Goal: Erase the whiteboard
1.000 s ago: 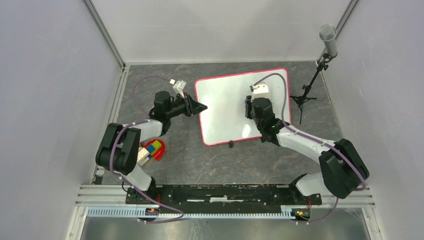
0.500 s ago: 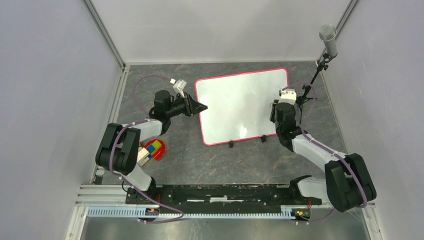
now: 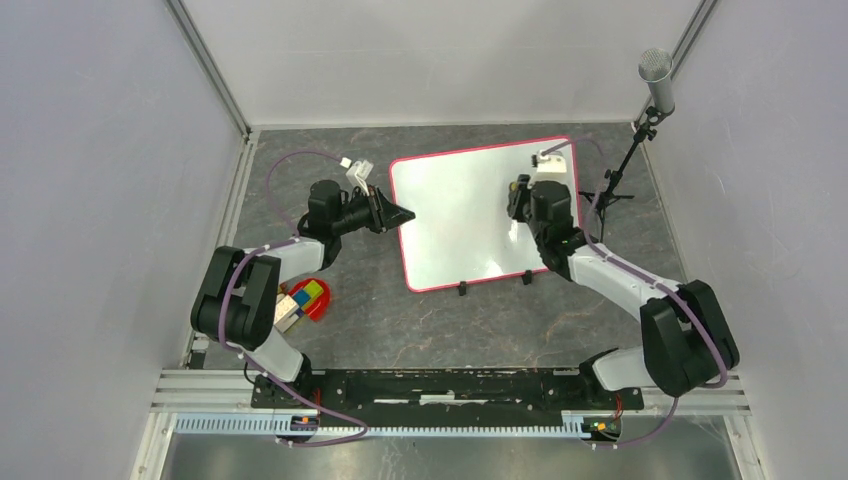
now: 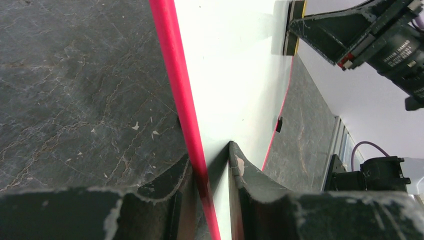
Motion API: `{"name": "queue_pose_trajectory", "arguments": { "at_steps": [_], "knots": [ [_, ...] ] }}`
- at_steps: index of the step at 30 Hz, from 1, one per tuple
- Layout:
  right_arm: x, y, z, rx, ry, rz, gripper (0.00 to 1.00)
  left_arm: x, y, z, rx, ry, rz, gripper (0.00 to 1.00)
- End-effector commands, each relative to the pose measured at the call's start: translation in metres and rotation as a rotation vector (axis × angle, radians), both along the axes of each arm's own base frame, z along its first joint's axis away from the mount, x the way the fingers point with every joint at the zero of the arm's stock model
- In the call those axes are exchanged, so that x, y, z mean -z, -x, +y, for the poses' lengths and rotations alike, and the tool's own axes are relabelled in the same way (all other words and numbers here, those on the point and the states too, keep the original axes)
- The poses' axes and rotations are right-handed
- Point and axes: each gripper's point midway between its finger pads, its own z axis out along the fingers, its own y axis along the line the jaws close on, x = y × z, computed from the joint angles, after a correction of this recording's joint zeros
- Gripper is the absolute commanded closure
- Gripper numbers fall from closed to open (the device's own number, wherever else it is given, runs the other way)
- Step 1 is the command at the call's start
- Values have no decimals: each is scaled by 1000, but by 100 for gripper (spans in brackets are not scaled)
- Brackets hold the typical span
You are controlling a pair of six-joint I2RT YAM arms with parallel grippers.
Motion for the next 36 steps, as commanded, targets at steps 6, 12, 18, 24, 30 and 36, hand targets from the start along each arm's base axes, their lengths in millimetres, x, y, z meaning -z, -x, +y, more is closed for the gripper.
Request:
{"name": "queue_pose_trajectory", "arguments": {
  "at_steps": [6,12,18,24,30,36],
  "knots": [
    [100,57,-126,290,10,214,70,0,-18,11,-40,-91,-110,98],
    [76,52,-111,232,2,142,70,-1,-15,11,-35,-78,-114,98],
    [-8,15,-37,96,-18,-19,70,-3,-13,12,-41,-83,-127,98],
    [-40,-16,-5,36,-88,-73,70,-1,-16,10,-34,-85,-117,98],
    [12,-16,-42,132,-19,42,70,1,-16,11,-36,-85,-112,98],
    [64,48,-118,314,-20,106,70,0,-17,11,-37,-84,-114,98]
  ]
}}
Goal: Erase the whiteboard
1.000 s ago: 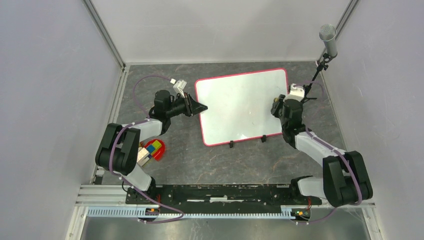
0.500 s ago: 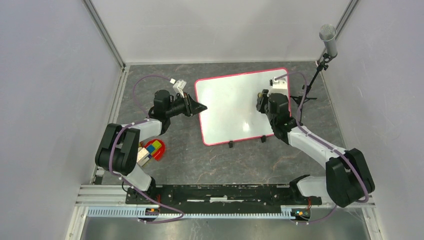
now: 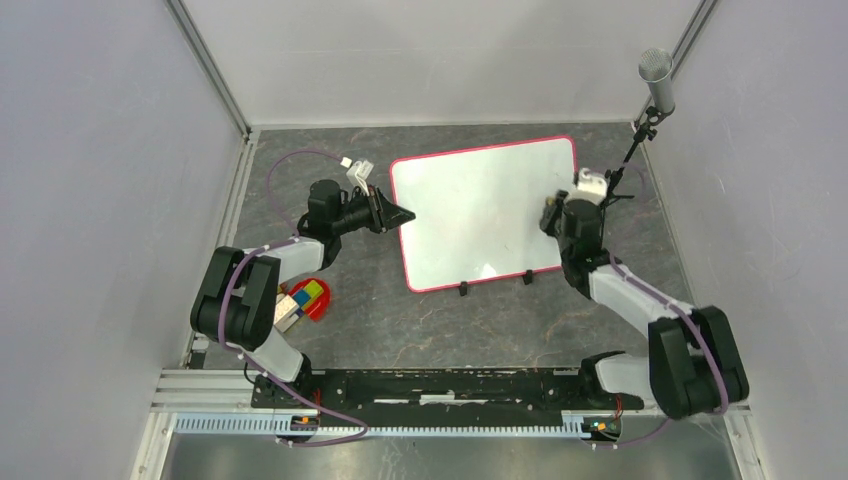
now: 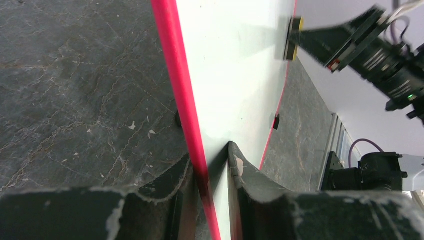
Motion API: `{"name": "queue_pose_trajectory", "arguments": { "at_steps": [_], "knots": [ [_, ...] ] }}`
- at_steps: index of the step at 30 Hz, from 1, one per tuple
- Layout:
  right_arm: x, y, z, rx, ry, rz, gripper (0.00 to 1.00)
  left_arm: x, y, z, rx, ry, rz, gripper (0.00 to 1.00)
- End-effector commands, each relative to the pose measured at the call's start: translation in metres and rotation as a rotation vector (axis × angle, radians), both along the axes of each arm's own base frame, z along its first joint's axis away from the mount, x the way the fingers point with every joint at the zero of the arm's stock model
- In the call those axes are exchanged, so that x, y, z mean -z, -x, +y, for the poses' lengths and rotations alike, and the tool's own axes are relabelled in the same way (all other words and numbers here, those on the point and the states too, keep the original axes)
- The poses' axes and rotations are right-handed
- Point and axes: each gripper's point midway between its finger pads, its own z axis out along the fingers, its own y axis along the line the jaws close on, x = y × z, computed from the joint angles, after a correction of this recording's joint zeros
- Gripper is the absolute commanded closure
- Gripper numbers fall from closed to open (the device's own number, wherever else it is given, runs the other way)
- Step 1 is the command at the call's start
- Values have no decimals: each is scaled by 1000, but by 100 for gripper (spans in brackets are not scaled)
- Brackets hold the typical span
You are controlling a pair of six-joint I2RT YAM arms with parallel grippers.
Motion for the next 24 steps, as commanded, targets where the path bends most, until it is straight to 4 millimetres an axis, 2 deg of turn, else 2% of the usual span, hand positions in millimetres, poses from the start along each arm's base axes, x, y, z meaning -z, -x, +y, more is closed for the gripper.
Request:
{"name": "queue_pose_trajectory", "arguments": {
  "at_steps": [1,4,6,9,13,16,19,22,24],
  "knots": [
    [53,53,-61,163,75,133,70,3,-19,12,-51,-88,-110,98],
    [47,64,-72,186,120,124,70,1,-17,12,-55,-87,-120,98],
    [32,59,-69,162,136,97,70,1,-18,12,-55,-84,-118,98],
    [-1,44,-54,108,115,23,70,0,-16,12,-55,-84,-120,98],
    [-46,9,-26,49,88,-67,70,0,-16,13,-56,-85,-121,98],
    [-77,-25,-1,-7,25,-117,70,-1,-16,13,-55,-87,-124,98],
    [-103,-49,5,14,-17,-167,70,0,-16,16,-65,-105,-128,98],
    [-103,-61,-8,96,-24,-164,70,1,-16,16,-65,-108,-126,98],
    [-92,-60,-18,136,-39,-154,70,1,-17,16,-65,-107,-127,98]
  ]
}}
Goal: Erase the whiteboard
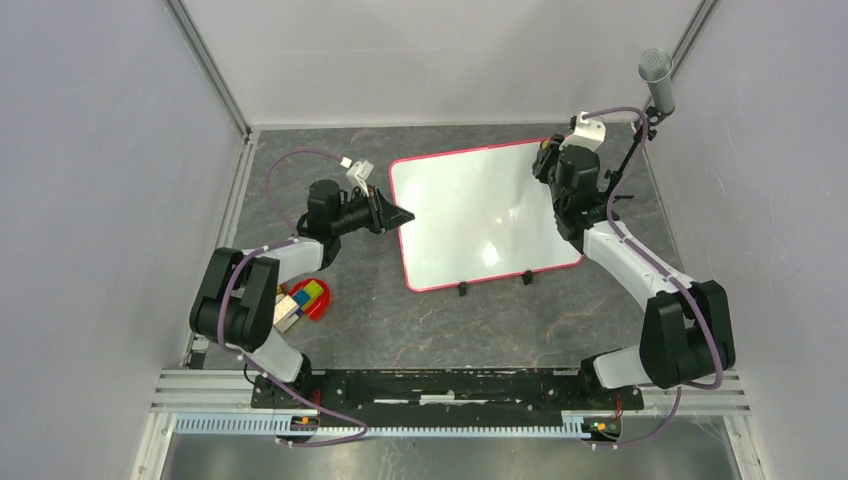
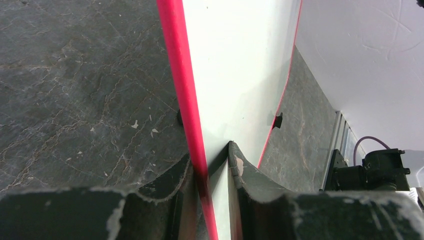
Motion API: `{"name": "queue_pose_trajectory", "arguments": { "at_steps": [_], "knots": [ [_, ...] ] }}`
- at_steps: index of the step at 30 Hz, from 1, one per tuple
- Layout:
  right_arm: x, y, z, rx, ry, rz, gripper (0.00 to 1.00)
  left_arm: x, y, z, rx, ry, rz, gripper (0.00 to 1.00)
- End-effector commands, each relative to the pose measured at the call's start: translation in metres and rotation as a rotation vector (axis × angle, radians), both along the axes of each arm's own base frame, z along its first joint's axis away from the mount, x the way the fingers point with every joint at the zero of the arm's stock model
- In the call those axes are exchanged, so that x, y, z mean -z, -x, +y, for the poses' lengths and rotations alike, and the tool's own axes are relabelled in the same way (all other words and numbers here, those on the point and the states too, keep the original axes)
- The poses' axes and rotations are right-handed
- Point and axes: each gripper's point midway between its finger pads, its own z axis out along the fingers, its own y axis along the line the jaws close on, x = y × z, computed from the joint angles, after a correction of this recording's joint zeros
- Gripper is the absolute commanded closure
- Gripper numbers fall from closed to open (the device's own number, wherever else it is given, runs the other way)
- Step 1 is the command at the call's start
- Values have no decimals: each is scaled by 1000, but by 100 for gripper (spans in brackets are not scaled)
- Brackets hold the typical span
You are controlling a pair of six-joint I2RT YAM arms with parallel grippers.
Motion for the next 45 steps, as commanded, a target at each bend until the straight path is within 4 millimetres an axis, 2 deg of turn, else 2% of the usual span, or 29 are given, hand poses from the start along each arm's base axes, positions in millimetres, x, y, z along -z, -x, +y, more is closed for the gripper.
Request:
{"name": "queue_pose_trajectory", "arguments": {
  "at_steps": [1,4,7,8,13,15,19,22,24,29,35,38,40,43,45],
  "knots": [
    [6,-4,-22,105,-55,-13,70,-2,-17,14,-68,-92,-121,98],
    [37,10,-34,139,-54,36,70,-2,-16,14,-68,-91,-123,98],
    [69,36,-44,155,-17,105,70,-3,-17,15,-71,-89,-124,98],
    [84,49,-49,160,-2,134,70,-3,-17,15,-71,-89,-124,98],
    [123,113,-62,139,57,230,70,-5,-15,14,-74,-81,-128,94],
    [130,139,-65,121,56,247,70,-6,-15,15,-78,-81,-123,89],
    [146,175,-45,-16,-10,287,69,-14,-12,14,-76,-60,-128,69],
    [158,197,-33,-89,-47,375,69,-24,-10,15,-93,-44,-117,58],
    [174,215,-27,-135,-58,476,69,-31,-8,19,-116,-52,-108,50],
    [213,256,-35,-87,-51,738,69,-57,-2,34,-198,-89,-130,37],
    [217,271,-49,-2,-51,753,66,-85,19,55,-300,-106,-123,29],
    [217,275,-46,-14,-60,772,51,-105,33,59,-327,-67,-110,28],
    [211,277,-46,-16,-55,795,46,-125,46,59,-333,-6,-122,10],
    [191,269,-45,-25,-55,729,31,-157,60,58,-332,89,-149,8],
    [176,265,-45,-41,-51,678,22,-175,73,55,-299,133,-163,1]
  ]
}}
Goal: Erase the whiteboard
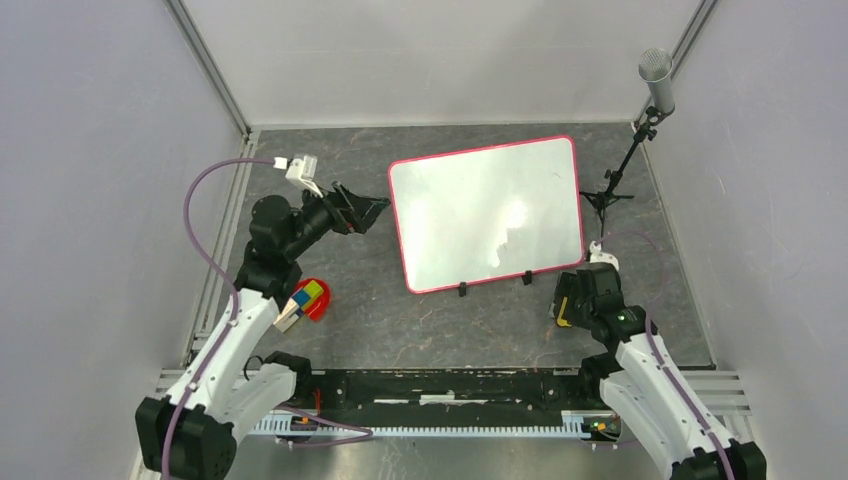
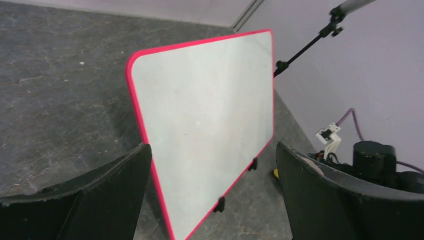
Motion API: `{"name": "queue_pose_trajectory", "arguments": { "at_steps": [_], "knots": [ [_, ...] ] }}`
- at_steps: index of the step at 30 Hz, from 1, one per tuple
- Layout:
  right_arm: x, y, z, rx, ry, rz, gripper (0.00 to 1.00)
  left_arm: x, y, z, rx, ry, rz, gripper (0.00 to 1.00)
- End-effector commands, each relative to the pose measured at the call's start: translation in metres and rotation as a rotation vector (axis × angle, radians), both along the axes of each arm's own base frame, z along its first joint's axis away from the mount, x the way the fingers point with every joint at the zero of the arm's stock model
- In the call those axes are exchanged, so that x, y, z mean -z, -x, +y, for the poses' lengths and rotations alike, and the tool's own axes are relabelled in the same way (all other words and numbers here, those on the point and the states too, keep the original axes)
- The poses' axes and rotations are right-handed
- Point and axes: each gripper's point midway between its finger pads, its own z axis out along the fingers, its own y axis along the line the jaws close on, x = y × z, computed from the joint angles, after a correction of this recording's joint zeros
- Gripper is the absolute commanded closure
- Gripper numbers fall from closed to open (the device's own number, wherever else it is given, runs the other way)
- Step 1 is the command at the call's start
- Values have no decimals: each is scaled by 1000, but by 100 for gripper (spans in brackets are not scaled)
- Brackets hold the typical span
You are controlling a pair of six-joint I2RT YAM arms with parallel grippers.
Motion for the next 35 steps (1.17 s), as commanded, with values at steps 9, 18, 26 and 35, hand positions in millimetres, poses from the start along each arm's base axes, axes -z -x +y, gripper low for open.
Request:
{"name": "queue_pose_trajectory", "arguments": {
  "at_steps": [9,18,26,35],
  "knots": [
    [-155,-43,28,-221,-65,-482,2,-109,80,12,29,136,-98,0],
    [-323,-44,5,-216,78,-826,2,-192,147,47,-78,187,-279,0],
    [-450,12,-22,-113,101,-1144,2,-263,202,68,-116,152,-399,0],
    [-500,85,-37,-84,64,-1409,2,-294,249,87,-157,196,-505,0]
  ]
}}
